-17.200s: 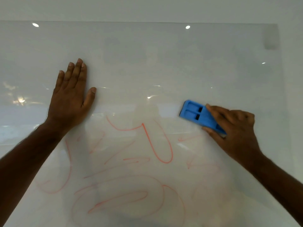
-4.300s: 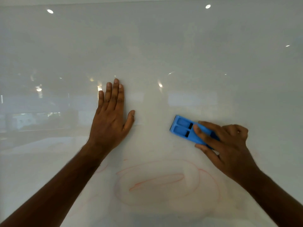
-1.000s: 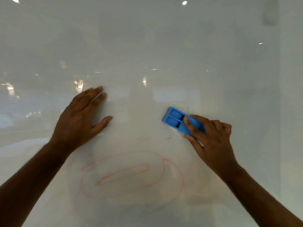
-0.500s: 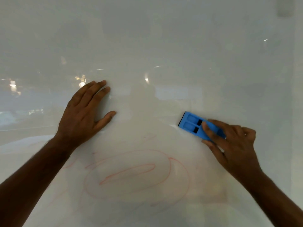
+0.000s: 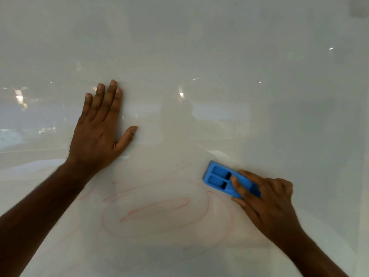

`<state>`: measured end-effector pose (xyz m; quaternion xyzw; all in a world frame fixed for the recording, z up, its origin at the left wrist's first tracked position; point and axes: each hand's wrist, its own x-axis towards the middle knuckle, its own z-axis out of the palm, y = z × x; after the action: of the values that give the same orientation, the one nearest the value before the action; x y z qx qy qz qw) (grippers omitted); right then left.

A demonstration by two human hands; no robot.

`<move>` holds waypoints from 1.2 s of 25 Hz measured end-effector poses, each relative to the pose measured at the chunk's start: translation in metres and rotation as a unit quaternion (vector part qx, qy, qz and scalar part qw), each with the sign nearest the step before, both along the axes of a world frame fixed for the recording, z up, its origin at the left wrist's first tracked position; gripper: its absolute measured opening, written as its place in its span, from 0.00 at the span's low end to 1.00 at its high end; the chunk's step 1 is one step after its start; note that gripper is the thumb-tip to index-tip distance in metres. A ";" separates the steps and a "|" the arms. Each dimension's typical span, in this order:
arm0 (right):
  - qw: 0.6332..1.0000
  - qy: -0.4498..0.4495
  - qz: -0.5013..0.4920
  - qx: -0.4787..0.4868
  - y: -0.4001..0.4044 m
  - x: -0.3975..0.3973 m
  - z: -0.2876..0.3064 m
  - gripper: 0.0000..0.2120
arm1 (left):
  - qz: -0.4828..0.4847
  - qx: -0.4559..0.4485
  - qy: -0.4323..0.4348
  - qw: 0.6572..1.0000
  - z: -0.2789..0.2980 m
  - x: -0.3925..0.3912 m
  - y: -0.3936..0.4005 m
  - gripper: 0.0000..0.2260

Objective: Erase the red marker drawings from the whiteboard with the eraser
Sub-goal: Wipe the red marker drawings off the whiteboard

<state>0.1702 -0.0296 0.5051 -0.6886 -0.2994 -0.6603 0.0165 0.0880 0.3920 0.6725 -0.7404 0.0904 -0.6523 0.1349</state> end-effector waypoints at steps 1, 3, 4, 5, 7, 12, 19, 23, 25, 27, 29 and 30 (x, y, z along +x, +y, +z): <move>1.000 0.001 -0.009 0.009 -0.015 0.003 0.001 0.21 | 0.000 0.000 0.000 1.000 0.000 0.000 0.000 0.37; 0.999 0.004 -0.024 0.048 -0.040 0.010 0.013 0.22 | -0.002 0.000 0.000 1.000 0.001 0.000 -0.001 0.37; 0.997 0.011 -0.022 0.077 -0.049 0.014 0.022 0.23 | -0.002 -0.001 -0.001 1.000 0.000 0.000 -0.002 0.37; 0.994 0.024 -0.011 0.107 -0.055 0.018 0.032 0.24 | -0.001 -0.001 -0.002 1.000 0.000 0.000 -0.002 0.37; 0.985 0.057 0.034 0.160 -0.056 0.022 0.049 0.26 | -0.002 -0.003 -0.004 1.000 -0.001 0.000 -0.002 0.37; 0.987 0.066 0.063 0.133 -0.028 0.015 0.020 0.25 | -0.002 -0.007 -0.002 1.000 -0.001 -0.001 0.000 0.36; 0.992 0.077 0.019 0.096 -0.056 0.012 -0.012 0.23 | -0.004 -0.006 -0.007 1.000 -0.003 -0.001 -0.002 0.35; 0.988 0.064 0.054 0.130 -0.006 0.002 0.036 0.25 | -0.003 -0.007 -0.008 1.000 -0.003 -0.002 -0.001 0.35; 0.990 0.043 0.069 0.117 0.032 -0.008 0.054 0.24 | -0.002 -0.007 -0.007 1.000 -0.002 -0.001 0.000 0.35; 0.993 0.026 0.069 0.094 0.072 -0.019 0.059 0.23 | -0.001 -0.009 -0.005 1.000 -0.002 -0.001 0.000 0.35; 0.997 0.004 0.052 0.057 0.100 -0.025 0.046 0.24 | -0.004 -0.008 0.000 1.000 -0.001 -0.001 0.001 0.35; 0.999 -0.009 0.038 0.032 0.106 -0.026 0.034 0.24 | -0.007 -0.006 0.002 1.000 -0.001 -0.002 0.001 0.34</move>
<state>0.1439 0.0765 0.5391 -0.6699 -0.3044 -0.6744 0.0613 0.0862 0.3933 0.6713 -0.7416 0.0921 -0.6525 0.1260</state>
